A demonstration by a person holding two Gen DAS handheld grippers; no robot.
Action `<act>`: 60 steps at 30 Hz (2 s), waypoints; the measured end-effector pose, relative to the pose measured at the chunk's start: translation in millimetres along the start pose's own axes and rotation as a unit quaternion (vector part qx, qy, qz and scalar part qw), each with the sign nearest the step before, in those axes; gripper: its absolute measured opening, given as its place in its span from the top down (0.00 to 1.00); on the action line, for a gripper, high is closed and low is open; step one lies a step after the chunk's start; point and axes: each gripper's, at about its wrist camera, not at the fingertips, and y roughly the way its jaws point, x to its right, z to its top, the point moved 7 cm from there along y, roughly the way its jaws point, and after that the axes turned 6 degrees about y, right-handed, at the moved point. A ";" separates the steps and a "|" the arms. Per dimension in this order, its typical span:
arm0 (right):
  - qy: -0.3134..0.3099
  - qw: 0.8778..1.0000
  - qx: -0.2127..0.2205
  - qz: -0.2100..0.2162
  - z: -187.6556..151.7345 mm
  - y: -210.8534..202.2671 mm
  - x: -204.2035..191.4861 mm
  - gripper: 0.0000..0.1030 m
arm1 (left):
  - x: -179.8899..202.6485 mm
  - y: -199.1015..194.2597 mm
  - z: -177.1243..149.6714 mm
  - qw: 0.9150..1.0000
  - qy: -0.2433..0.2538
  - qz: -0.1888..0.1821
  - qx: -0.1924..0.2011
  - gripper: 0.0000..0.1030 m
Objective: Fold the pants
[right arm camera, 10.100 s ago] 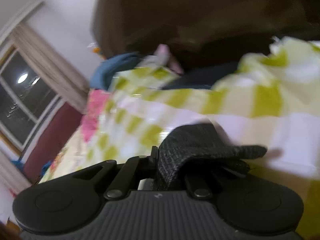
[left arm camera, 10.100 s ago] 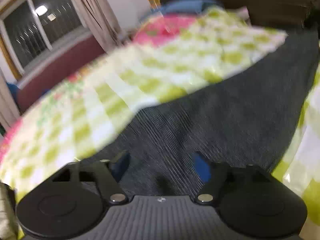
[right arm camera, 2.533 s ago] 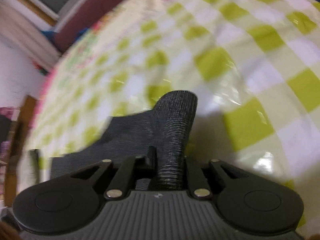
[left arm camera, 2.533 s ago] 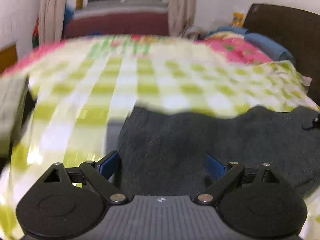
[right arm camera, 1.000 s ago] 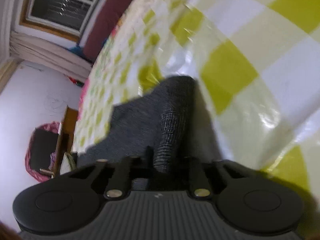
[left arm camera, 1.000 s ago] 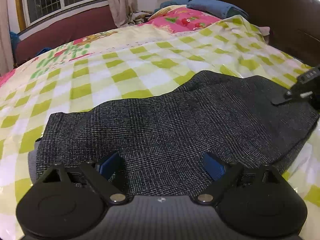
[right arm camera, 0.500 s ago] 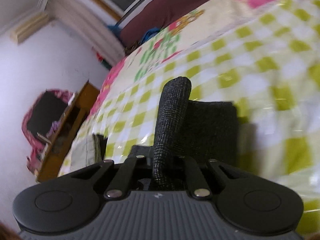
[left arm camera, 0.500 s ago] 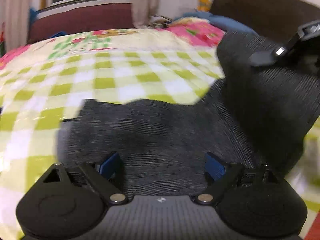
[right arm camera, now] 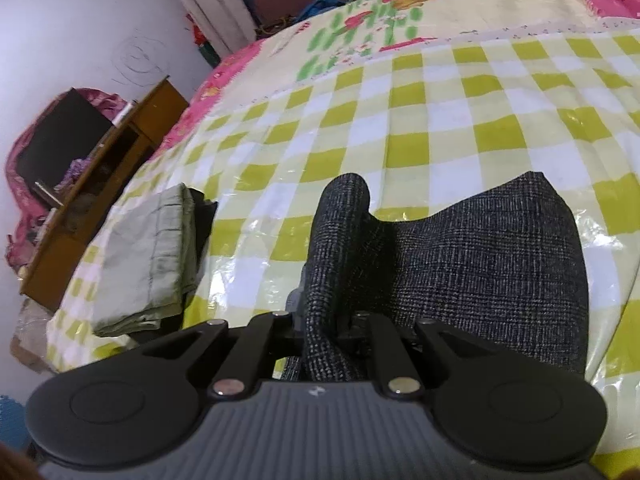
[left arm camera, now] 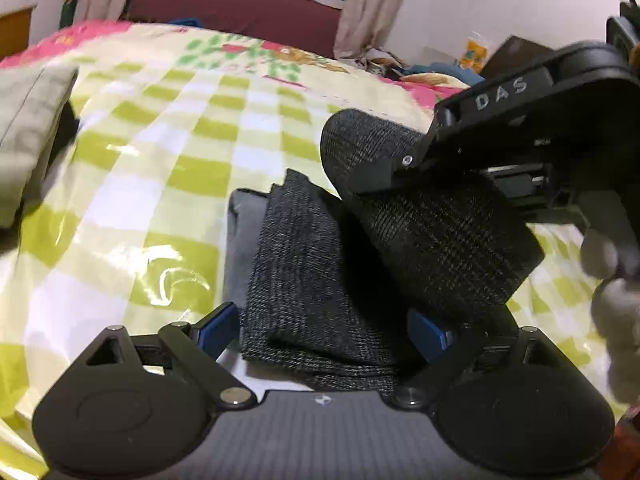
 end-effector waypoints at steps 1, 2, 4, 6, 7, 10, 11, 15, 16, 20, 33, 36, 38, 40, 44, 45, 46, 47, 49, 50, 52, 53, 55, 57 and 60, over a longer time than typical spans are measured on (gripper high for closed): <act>-0.004 1.000 0.001 -0.005 -1.3 1.7 -1.9 0.90 | -2.5 -0.6 -0.4 1.000 -0.007 -0.002 0.001 0.02; -0.006 1.000 0.002 -0.011 -2.1 5.7 -3.3 0.90 | -4.4 -1.5 -0.7 1.000 -0.013 -0.003 0.003 0.02; 0.009 1.000 0.003 -0.014 -1.7 11.9 -5.6 0.85 | -7.7 -3.6 -0.5 1.000 -0.020 -0.004 0.007 0.02; 0.028 1.000 -0.003 -0.012 -0.2 19.0 -5.5 0.78 | -11.0 -9.5 0.0 1.000 -0.024 -0.005 0.014 0.02; 0.033 0.999 -0.005 -0.009 -0.2 21.7 -5.8 0.77 | -12.4 -12.6 -0.1 1.000 -0.024 -0.005 0.015 0.02; 0.037 0.999 -0.008 -0.005 -2.7 29.4 -7.7 0.72 | -20.9 -31.8 -2.2 0.999 -0.028 0.003 0.028 0.02; 0.042 0.999 -0.009 0.002 -4.2 31.6 -8.1 0.69 | -25.5 -39.8 -4.0 0.999 -0.033 0.006 0.033 0.02; 0.051 0.998 -0.009 0.024 -7.1 37.5 -11.6 0.65 | -40.5 -60.3 -15.0 0.998 -0.050 0.029 0.030 0.02; 0.050 0.998 -0.010 0.027 -6.7 38.3 -11.6 0.66 | -43.3 -64.4 -17.7 0.997 -0.056 0.032 0.029 0.02; 0.036 0.999 -0.006 0.030 0.5 35.7 -11.7 0.66 | -37.1 -79.4 -19.1 0.997 -0.052 0.024 0.042 0.02; -0.135 0.990 -0.014 -0.026 32.9 73.2 -29.4 0.67 | 4.4 -52.1 25.5 0.994 0.043 0.010 0.097 0.00; -0.141 0.989 -0.022 -0.033 43.3 80.0 -22.8 0.66 | -8.3 -26.2 24.7 0.988 0.087 0.109 0.058 0.01; -0.142 0.989 -0.028 -0.030 48.6 82.6 -18.6 0.63 | -23.7 -13.9 19.0 0.985 0.100 0.140 0.031 0.00; -0.152 0.988 -0.029 -0.026 48.6 82.2 -16.0 0.57 | -39.6 -7.1 13.9 0.990 0.061 0.123 0.004 0.00; -0.147 0.989 -0.016 -0.010 51.9 72.7 -8.8 0.56 | -51.6 -6.8 15.5 0.995 0.011 0.095 0.004 0.00; -0.140 0.990 -0.004 -0.007 54.4 66.6 -7.8 0.56 | -52.3 -8.9 17.5 0.996 0.007 0.094 0.008 0.00; -0.141 0.990 0.014 -0.008 56.8 58.4 -7.7 0.56 | -52.8 -12.7 21.2 0.995 0.009 0.099 0.017 0.00; -0.144 0.989 0.032 -0.008 58.2 49.5 -8.2 0.56 | -53.3 -16.6 24.5 0.993 0.015 0.112 0.025 0.00; -0.145 0.987 0.074 0.004 56.5 26.8 -8.7 0.56 | -54.5 -21.6 31.5 0.986 0.040 0.157 0.039 0.00; -0.147 0.985 0.086 0.013 51.9 17.3 -8.7 0.56 | -54.5 -22.0 33.5 0.981 0.055 0.180 0.042 0.00; -0.169 0.982 0.085 0.012 37.7 12.6 -9.0 0.55 | -53.5 -17.2 34.5 0.976 0.080 0.200 0.040 0.00; -0.188 0.979 0.076 0.003 28.6 17.2 -9.8 0.55 | -53.6 -11.8 33.7 0.974 0.090 0.207 0.035 0.00; -0.208 0.976 0.057 -0.015 15.7 34.5 -9.2 0.55 | -53.7 -1.0 31.9 0.970 0.103 0.220 0.022 0.00; -0.219 0.974 0.041 -0.035 8.0 62.0 -3.6 0.55 | -55.7 7.8 30.0 0.964 0.116 0.240 0.011 0.00; -0.194 0.979 0.041 -0.044 13.1 86.8 8.5 0.47 | -58.8 8.0 28.5 0.961 0.112 0.252 -0.005 0.02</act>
